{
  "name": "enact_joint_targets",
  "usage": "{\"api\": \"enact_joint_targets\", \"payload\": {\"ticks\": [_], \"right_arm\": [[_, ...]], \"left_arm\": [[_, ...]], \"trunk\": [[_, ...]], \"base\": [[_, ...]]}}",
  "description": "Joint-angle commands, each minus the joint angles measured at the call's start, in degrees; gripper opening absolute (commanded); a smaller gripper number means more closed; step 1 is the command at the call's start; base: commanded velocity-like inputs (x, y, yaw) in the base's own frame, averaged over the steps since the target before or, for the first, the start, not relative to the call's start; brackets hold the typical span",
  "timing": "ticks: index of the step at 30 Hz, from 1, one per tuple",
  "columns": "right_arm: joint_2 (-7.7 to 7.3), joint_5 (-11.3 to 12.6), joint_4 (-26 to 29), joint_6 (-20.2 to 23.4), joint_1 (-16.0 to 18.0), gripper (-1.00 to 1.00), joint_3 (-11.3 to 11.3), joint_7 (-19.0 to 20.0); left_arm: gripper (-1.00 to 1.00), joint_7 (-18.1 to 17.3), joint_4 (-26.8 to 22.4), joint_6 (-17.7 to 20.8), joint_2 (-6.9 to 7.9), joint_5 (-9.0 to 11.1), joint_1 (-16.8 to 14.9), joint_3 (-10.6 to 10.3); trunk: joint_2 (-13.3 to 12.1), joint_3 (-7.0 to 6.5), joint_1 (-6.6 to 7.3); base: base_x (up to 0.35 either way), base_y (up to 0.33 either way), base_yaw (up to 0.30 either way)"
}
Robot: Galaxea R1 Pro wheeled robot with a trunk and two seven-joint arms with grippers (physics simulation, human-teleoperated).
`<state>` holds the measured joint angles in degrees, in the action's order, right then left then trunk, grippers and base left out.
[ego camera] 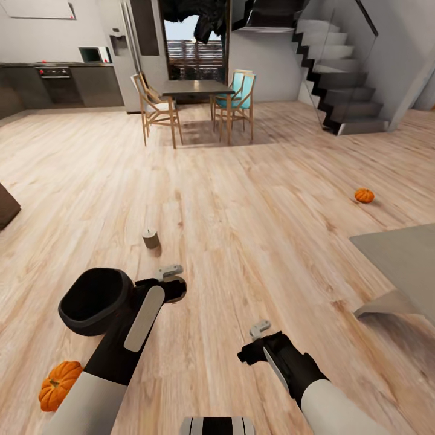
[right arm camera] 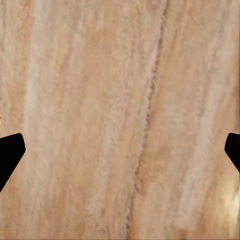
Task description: Place each of the two pumpkins and all three candles from the living room inside a cabinet in the living room (use any cabinet), then make sure every cabinet is closed, and position the cauldron so it is next to a table in the living room.
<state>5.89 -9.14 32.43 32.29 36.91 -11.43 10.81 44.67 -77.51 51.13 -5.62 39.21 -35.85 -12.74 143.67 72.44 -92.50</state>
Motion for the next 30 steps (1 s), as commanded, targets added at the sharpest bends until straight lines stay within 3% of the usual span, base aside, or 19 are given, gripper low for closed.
{"api": "enact_joint_targets", "payload": {"ticks": [1,14,30], "right_arm": [[0.0,0.0,0.0,-0.01,0.0,1.0,0.0,0.0],[0.0,0.0,0.0,-0.03,0.0,1.0,0.0,0.0],[-0.09,0.0,0.08,-0.02,0.0,1.0,0.09,0.0]], "left_arm": [[-1.0,-0.11,-0.01,0.11,0.0,-0.27,-0.01,0.0],[-1.0,-0.11,-0.06,0.11,0.0,-0.27,-0.01,0.0],[-1.0,-0.11,-0.01,0.11,0.0,-0.27,-0.01,0.0]], "trunk": [[0.0,0.0,0.0],[0.0,0.0,0.0],[0.0,0.0,0.0]], "base": [[0.328,-0.001,0.251],[0.328,0.0,0.269],[0.328,-0.05,0.013]]}}
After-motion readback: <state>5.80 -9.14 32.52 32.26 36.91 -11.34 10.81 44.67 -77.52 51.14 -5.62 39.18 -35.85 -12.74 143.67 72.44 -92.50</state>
